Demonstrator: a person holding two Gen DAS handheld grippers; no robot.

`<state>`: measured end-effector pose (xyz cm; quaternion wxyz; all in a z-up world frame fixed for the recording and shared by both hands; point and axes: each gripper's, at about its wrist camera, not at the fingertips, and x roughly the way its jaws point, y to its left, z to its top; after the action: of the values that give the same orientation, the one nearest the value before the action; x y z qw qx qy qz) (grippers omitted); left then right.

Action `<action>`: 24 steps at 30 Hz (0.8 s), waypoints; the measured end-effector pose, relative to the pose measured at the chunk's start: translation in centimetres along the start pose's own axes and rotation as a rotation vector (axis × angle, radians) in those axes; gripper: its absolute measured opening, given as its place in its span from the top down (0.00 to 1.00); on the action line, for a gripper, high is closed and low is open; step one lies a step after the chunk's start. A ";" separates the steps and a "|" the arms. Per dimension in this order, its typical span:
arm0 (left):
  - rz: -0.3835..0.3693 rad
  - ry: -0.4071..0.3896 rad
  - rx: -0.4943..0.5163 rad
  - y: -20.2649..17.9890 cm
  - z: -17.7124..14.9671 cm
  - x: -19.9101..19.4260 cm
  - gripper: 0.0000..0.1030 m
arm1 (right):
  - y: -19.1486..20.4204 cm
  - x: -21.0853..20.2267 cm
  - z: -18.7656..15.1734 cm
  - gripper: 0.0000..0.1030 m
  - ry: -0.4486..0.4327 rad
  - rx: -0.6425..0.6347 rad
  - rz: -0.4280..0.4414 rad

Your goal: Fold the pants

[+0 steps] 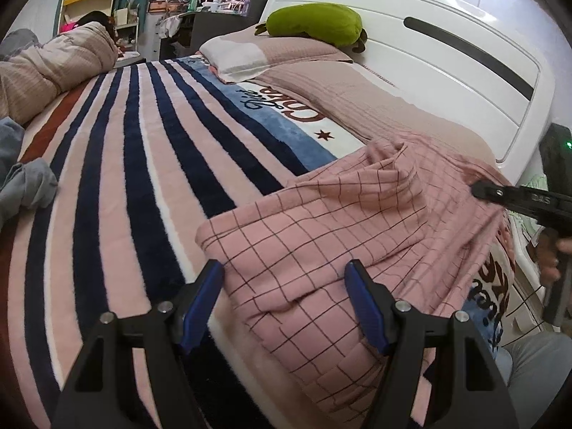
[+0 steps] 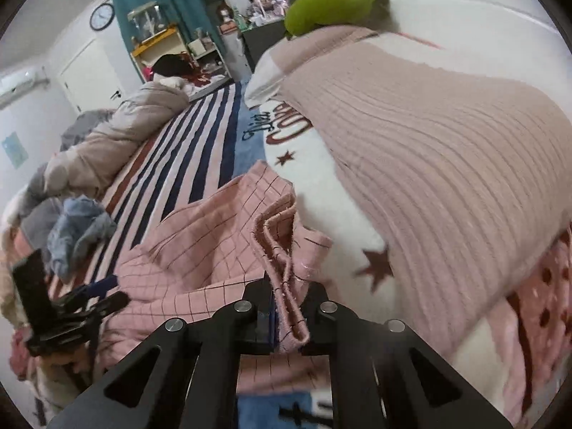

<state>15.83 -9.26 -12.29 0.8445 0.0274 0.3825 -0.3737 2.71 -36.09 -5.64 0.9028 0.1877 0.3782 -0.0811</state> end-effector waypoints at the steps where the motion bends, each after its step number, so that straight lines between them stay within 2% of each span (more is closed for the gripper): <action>1: 0.000 0.002 -0.001 0.0 0.0 0.0 0.35 | -0.1 0.0 -0.1 0.98 0.014 0.002 -0.014; 5: 0.008 0.007 0.011 -0.2 -0.1 0.1 0.35 | -0.5 0.9 -1.4 0.91 0.088 -0.047 -0.096; 6: 0.008 0.009 0.010 -0.2 -0.1 0.0 0.35 | -0.5 1.0 -1.7 0.88 0.102 -0.062 -0.121; 7: 0.006 0.008 0.006 -0.1 -0.1 0.0 0.35 | -0.5 0.9 -1.8 0.79 0.110 -0.078 -0.147; 9: 0.006 0.002 -0.005 0.1 0.0 -0.2 0.35 | -0.7 -0.3 -1.7 0.71 0.082 -0.105 -0.195; 12: 0.001 -0.026 -0.024 0.2 0.2 -0.7 0.35 | 0.2 -3.2 -0.6 0.64 -0.017 -0.172 -0.250; 15: 0.002 -0.048 -0.029 0.4 0.5 -1.0 0.35 | 1.9 -4.1 0.8 0.64 -0.040 -0.247 -0.143; 17: 0.021 -0.056 -0.030 0.7 0.7 -1.1 0.35 | 3.6 -2.8 1.6 0.64 0.013 -0.309 -0.045; 18: 0.034 -0.057 -0.034 1.0 0.8 -1.1 0.35 | 4.1 -2.0 1.8 0.69 0.045 -0.336 -0.023; 20: 0.040 -0.059 -0.053 1.6 0.9 -1.0 0.35 | 5.0 0.4 2.2 0.66 0.106 -0.410 -0.052; 21: 0.034 -0.057 -0.076 2.2 0.9 -0.9 0.35 | 5.0 1.3 2.3 0.62 0.117 -0.433 -0.075; 22: 0.027 -0.053 -0.089 2.5 0.9 -0.8 0.35 | 4.7 2.1 2.5 0.53 0.123 -0.441 -0.084; 24: 0.016 -0.046 -0.120 3.0 1.1 -0.4 0.35 | 3.7 3.7 3.3 0.46 0.125 -0.419 -0.078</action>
<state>18.31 -7.22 -11.99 0.8563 -0.0289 0.3844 -0.3437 8.54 -34.03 -5.08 0.8931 -0.0143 0.4491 -0.0240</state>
